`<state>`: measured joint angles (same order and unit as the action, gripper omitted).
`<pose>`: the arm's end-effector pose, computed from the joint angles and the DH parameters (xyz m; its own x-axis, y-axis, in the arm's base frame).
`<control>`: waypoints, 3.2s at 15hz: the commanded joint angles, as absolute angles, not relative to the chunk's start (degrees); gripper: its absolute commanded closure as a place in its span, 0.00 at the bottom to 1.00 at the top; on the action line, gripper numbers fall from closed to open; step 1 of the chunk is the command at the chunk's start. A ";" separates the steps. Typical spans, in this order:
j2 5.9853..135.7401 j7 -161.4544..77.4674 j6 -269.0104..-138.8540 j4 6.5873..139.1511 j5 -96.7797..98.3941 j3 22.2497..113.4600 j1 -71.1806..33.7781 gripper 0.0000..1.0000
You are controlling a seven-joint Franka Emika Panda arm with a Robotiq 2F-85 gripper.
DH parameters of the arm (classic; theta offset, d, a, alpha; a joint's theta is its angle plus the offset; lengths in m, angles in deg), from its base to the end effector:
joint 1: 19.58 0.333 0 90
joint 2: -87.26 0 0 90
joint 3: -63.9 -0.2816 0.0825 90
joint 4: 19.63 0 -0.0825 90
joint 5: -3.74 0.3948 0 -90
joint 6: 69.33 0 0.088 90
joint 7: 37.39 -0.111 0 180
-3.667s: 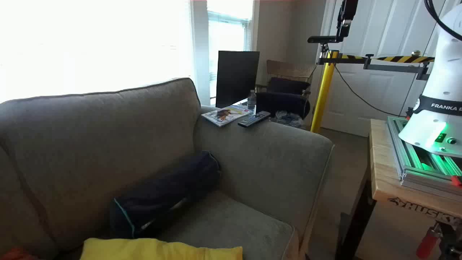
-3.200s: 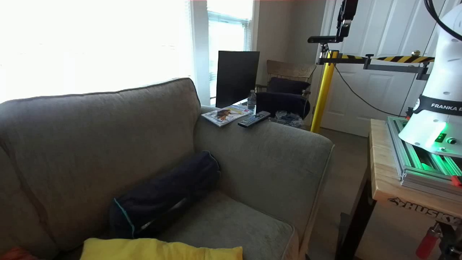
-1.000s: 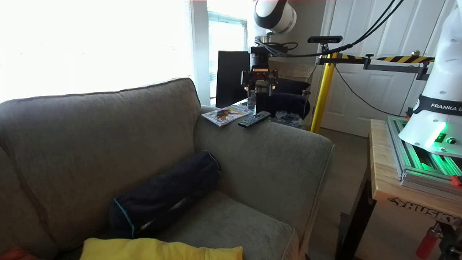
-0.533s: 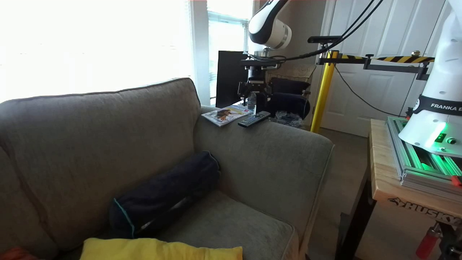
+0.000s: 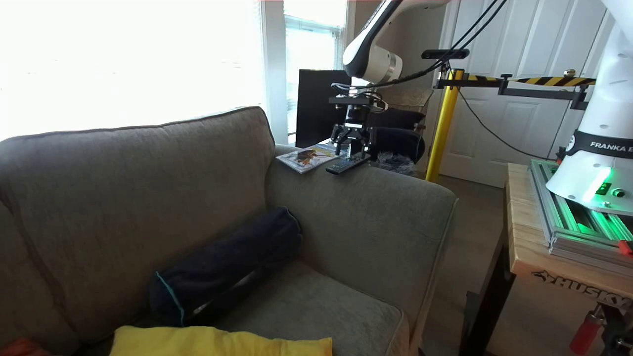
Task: Put the remote on the side table
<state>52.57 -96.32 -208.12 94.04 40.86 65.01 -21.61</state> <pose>0.5743 -0.0279 0.1014 -0.0454 -0.9205 -0.3881 -0.9984 0.0292 0.0477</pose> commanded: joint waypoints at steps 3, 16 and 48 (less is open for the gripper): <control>50.96 -100.89 -213.48 94.31 53.41 63.80 -22.24 0.00; 54.44 -101.33 -200.06 95.75 60.06 67.02 -21.73 0.00; 53.78 -94.61 -215.29 97.93 53.35 66.33 -18.02 0.00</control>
<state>53.43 -94.98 -213.71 97.19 52.58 66.63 -17.43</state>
